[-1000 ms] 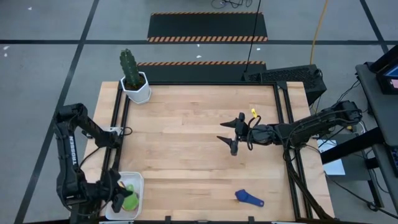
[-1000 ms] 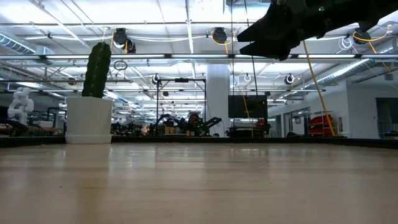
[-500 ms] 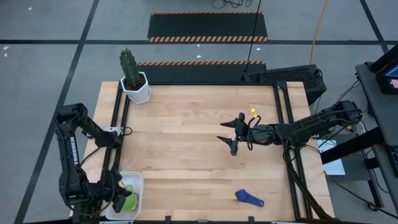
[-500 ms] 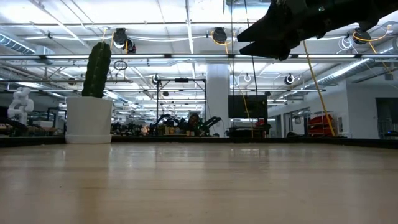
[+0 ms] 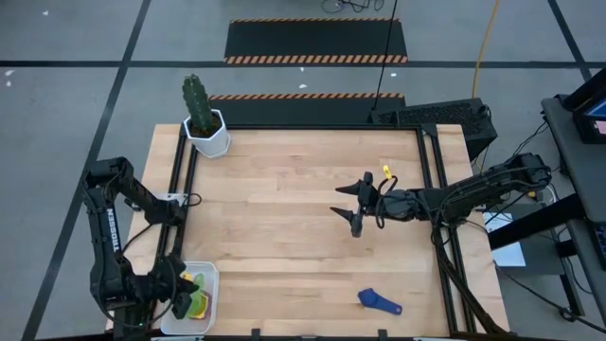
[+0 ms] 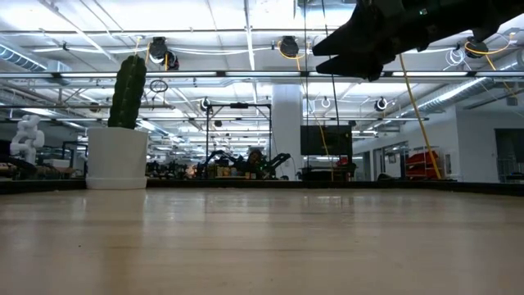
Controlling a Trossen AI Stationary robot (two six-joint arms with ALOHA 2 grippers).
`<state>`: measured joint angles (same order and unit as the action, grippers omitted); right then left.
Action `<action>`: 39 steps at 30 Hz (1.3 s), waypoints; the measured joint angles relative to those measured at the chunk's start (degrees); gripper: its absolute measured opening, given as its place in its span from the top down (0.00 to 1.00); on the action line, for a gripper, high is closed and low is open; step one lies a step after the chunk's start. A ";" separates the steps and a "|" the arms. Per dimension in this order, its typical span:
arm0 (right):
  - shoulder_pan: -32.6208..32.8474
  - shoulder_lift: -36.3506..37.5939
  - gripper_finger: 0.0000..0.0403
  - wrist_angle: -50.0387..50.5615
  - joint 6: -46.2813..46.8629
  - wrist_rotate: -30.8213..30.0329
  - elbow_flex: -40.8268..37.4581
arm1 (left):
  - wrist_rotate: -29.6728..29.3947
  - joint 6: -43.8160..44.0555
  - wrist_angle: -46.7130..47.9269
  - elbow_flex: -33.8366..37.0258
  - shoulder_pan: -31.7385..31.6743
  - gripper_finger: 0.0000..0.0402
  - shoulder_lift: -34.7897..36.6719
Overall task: Nest measuring cups in basket
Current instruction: Stack the green measuring cup on top of the yellow measuring cup into the white bin
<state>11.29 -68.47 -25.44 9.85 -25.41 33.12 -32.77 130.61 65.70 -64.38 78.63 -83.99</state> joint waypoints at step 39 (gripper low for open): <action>12.51 -49.82 0.30 7.90 1.82 12.12 49.38 | -12.34 -19.23 -0.82 -0.09 -11.00 0.78 -0.02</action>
<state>23.80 -118.29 -17.54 11.67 -13.29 82.50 -45.11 111.38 64.88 -64.47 67.63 -84.01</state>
